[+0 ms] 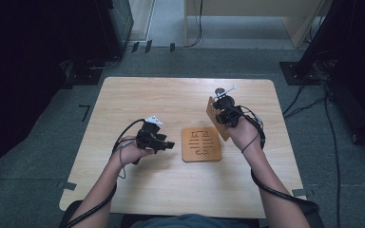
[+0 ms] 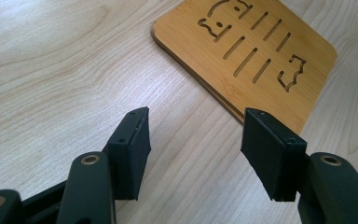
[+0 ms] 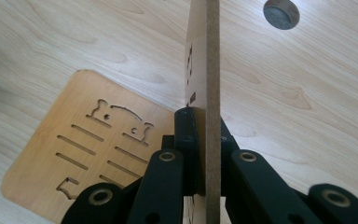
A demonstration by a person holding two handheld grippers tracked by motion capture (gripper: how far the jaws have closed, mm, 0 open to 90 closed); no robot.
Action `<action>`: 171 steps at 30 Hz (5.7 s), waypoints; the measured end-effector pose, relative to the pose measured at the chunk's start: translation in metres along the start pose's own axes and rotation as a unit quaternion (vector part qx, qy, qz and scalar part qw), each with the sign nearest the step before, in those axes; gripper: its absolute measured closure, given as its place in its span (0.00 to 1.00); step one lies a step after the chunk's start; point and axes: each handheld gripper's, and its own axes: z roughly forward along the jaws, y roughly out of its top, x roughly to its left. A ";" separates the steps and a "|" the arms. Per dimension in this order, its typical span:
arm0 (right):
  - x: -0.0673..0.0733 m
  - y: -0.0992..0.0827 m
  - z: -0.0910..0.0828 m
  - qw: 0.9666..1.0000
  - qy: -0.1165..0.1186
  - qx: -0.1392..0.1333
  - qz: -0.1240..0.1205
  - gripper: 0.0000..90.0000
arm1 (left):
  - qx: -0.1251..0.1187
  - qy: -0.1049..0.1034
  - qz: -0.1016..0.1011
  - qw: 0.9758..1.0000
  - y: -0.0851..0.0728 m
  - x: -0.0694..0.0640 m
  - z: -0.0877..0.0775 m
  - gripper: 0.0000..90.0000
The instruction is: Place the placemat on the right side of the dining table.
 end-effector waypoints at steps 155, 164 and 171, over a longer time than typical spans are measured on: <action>-0.154 -0.048 -0.013 0.978 -0.038 0.049 0.199 0.86 | 0.027 0.034 -0.003 0.999 -0.008 0.008 0.012 0.28; -0.163 -0.055 -0.009 0.974 -0.039 0.052 0.218 0.80 | 0.027 0.033 -0.004 0.999 -0.008 0.008 0.012 0.28; -0.169 -0.061 -0.003 0.971 -0.039 0.054 0.230 0.74 | 0.028 0.034 -0.003 0.999 -0.008 0.008 0.012 0.28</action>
